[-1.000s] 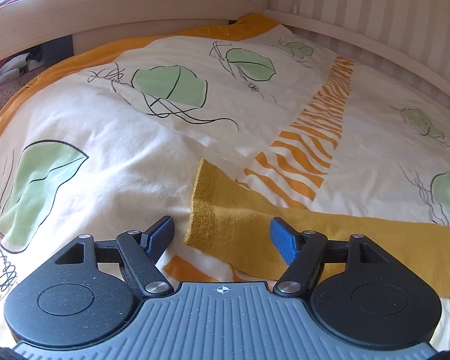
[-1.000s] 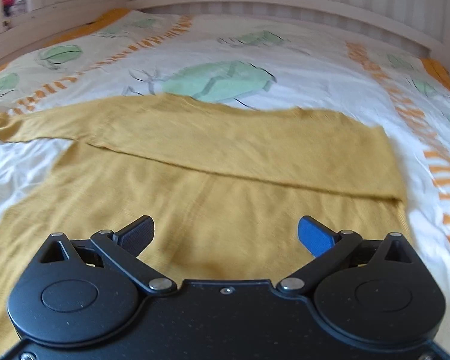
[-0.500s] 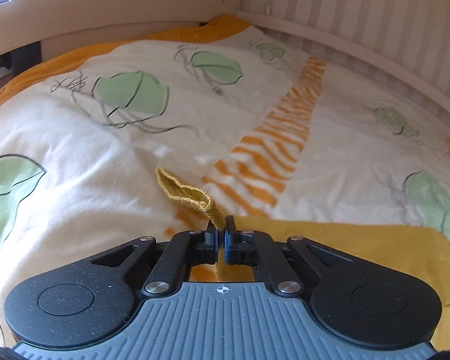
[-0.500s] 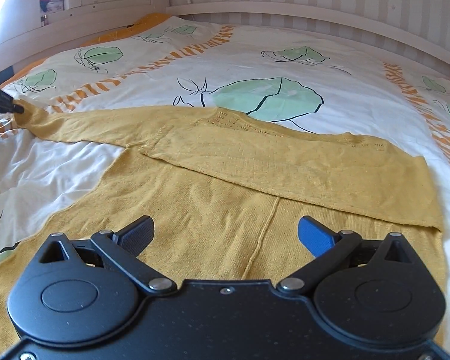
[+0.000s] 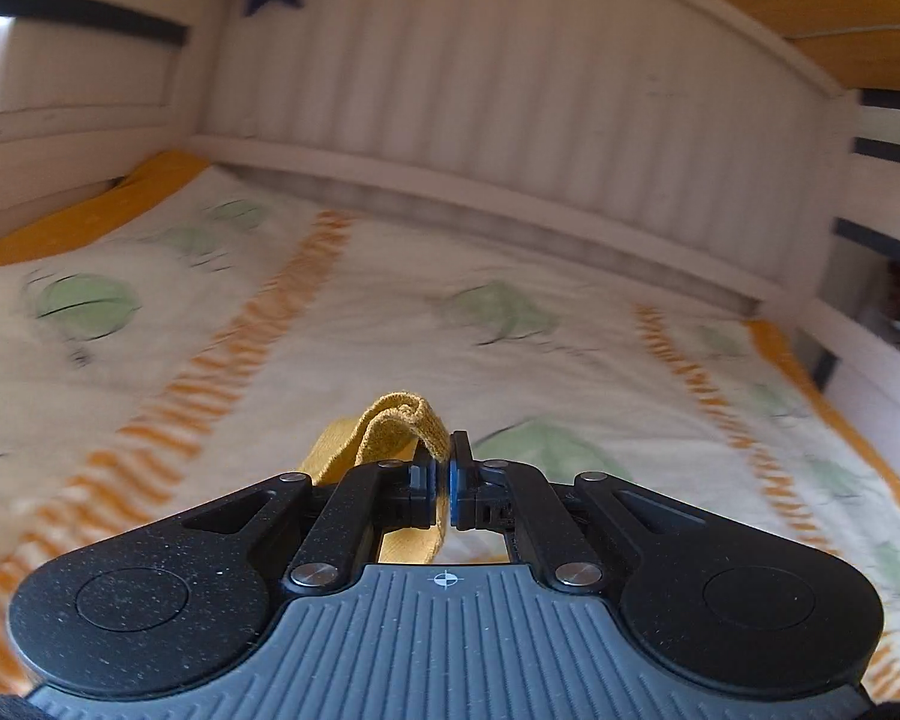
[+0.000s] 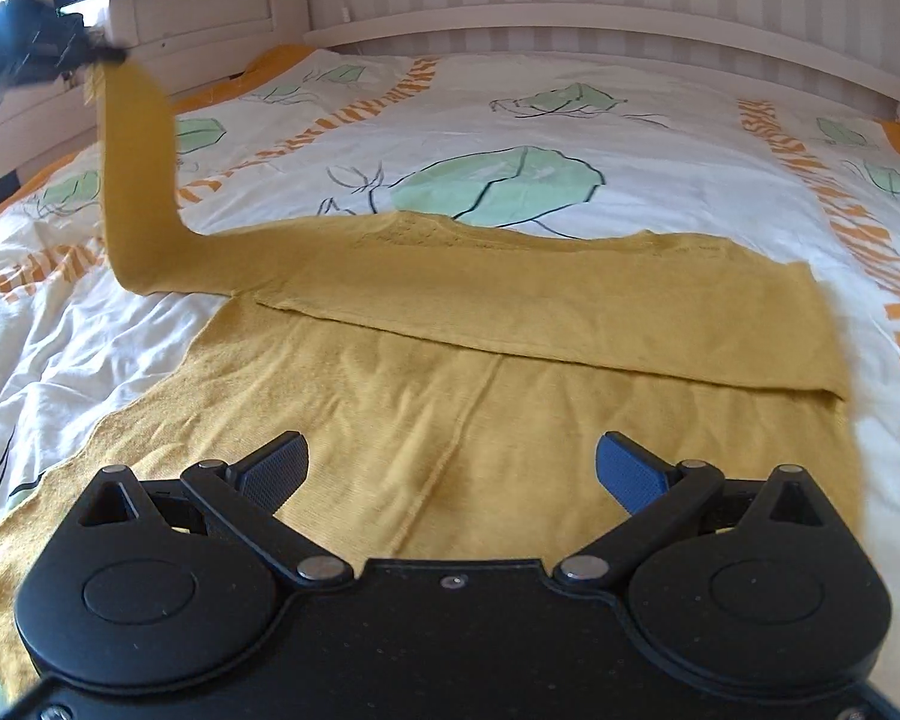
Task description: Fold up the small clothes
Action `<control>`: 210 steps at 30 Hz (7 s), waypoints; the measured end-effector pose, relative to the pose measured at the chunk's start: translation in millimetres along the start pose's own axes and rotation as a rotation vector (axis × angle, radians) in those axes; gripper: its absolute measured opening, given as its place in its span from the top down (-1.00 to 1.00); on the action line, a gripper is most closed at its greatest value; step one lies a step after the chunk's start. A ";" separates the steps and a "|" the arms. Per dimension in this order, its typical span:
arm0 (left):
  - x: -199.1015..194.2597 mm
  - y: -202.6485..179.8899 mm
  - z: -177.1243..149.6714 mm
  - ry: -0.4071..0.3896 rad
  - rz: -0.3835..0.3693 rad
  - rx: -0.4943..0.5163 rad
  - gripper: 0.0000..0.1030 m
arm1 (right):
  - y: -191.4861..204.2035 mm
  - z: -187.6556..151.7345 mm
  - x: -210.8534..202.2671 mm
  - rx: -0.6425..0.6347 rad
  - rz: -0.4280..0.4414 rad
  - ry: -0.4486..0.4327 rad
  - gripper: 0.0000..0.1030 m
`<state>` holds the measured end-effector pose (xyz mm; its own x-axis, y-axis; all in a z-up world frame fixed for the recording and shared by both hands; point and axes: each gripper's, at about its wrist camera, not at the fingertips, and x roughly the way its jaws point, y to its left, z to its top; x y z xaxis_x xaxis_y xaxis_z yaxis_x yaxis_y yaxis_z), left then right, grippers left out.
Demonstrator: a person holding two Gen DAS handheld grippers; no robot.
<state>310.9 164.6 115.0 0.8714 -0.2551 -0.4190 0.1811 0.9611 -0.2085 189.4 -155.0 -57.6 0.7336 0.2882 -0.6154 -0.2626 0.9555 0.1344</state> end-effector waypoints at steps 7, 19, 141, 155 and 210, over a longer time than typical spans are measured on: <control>54.7 -91.0 -25.0 0.050 -0.169 0.000 0.94 | -20.3 0.6 -16.6 0.043 -0.019 -0.032 -0.98; 115.6 -164.3 -111.7 0.262 -0.251 0.053 0.18 | -32.6 -2.6 -14.4 0.088 -0.034 -0.017 -0.98; -91.2 -43.7 -268.1 0.475 -0.007 0.056 -0.60 | -118.4 -100.9 -112.8 0.606 0.062 0.268 -0.99; -102.9 -28.1 -269.5 0.484 -0.096 -0.032 -0.60 | -116.9 -107.4 -112.9 0.569 0.125 0.307 -1.00; -85.4 -10.2 -146.1 0.121 -0.168 -0.289 0.93 | -165.4 -11.5 -116.6 0.668 0.275 -0.135 0.73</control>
<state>168.1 161.1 23.8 0.7771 -0.4344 -0.4554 0.1658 0.8394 -0.5176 140.0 -347.4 -17.0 0.7782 0.4872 -0.3963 -0.0417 0.6697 0.7414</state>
